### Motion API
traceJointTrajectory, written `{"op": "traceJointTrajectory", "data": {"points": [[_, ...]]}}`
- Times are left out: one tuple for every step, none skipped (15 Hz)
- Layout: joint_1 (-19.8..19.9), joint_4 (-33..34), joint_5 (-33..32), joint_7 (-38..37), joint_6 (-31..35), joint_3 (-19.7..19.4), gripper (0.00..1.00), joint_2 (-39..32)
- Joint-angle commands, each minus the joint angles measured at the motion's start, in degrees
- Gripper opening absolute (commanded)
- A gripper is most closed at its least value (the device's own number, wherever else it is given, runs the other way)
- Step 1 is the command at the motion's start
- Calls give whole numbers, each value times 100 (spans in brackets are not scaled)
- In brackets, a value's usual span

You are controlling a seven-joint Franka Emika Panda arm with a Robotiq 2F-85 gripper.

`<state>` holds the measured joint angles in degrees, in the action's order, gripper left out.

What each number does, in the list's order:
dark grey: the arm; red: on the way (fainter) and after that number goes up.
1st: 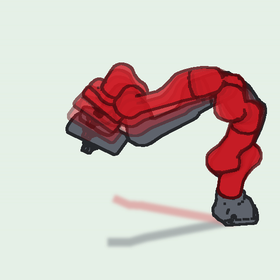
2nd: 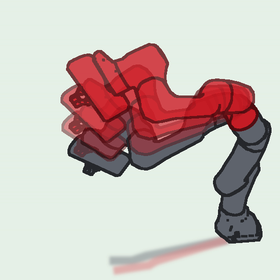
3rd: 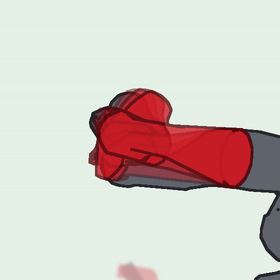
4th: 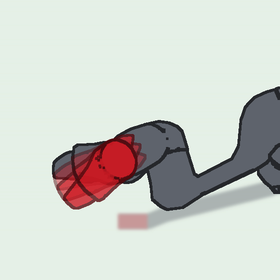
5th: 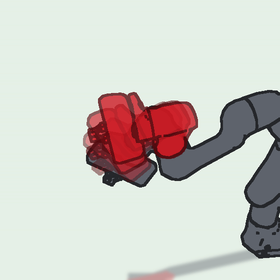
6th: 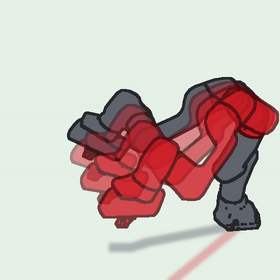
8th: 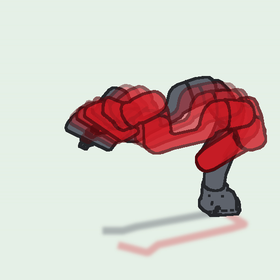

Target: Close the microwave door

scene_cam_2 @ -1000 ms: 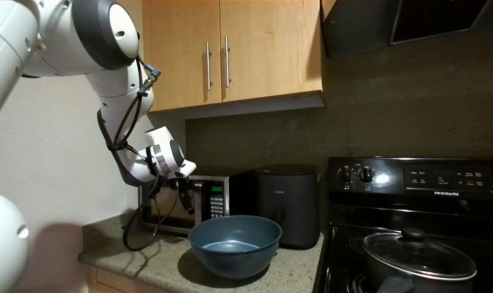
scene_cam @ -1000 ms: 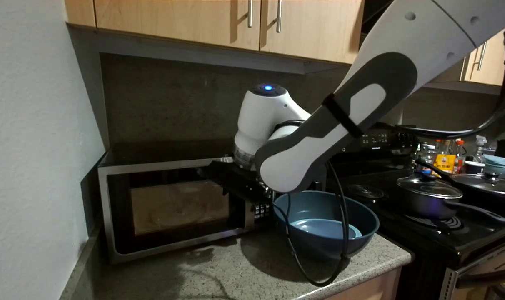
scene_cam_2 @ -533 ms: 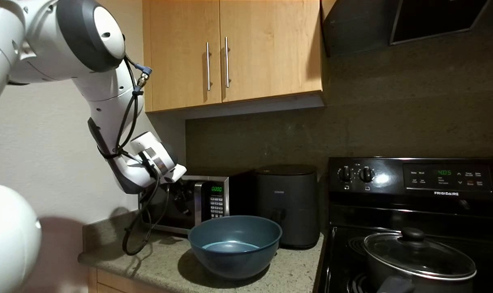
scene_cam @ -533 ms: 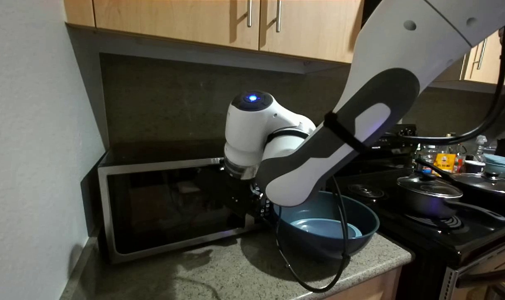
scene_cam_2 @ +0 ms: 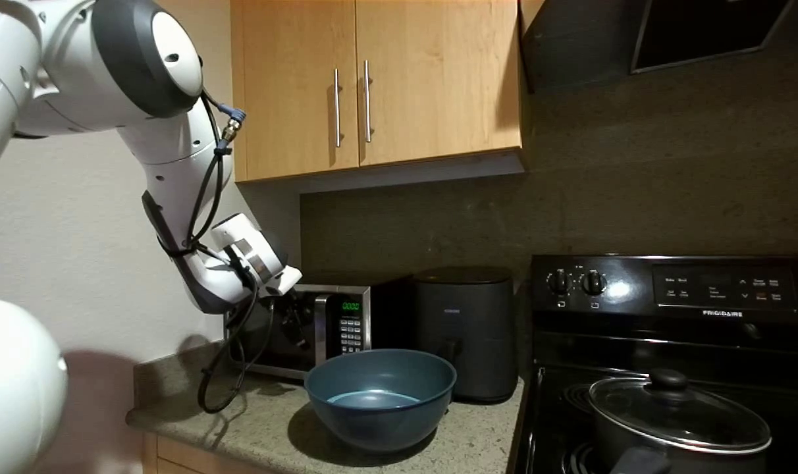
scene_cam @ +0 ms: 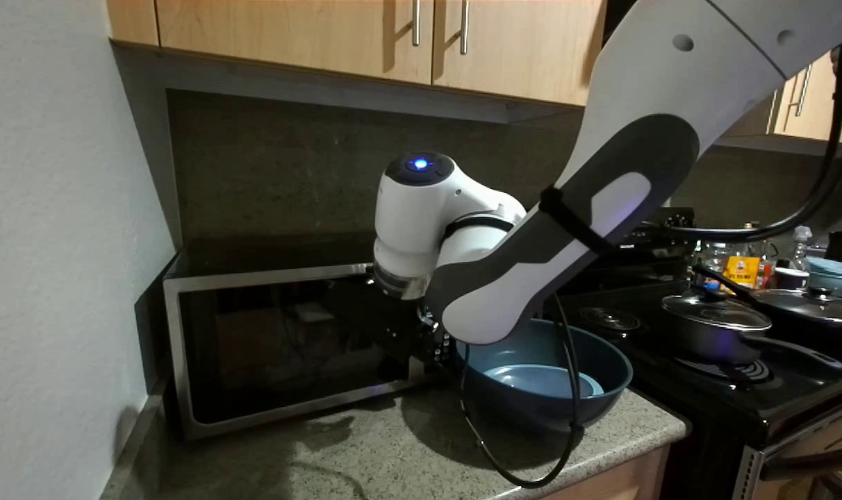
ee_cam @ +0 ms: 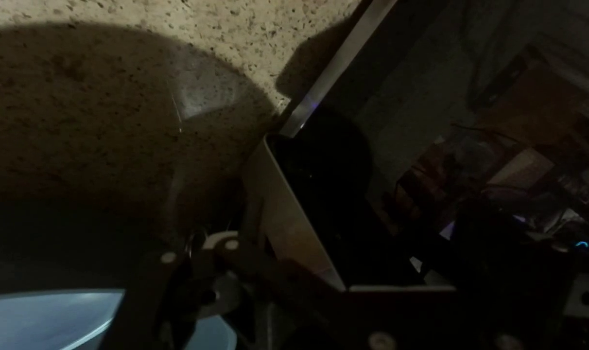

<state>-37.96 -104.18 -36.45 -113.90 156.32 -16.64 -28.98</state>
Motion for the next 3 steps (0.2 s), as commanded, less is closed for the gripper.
{"op": "traceJointTrajectory", "data": {"points": [[184, 25, -158, -87, -58, 206, 100, 24], [184, 25, -158, -87, -58, 206, 100, 24], [184, 25, -158, -87, -59, 206, 100, 24]]}}
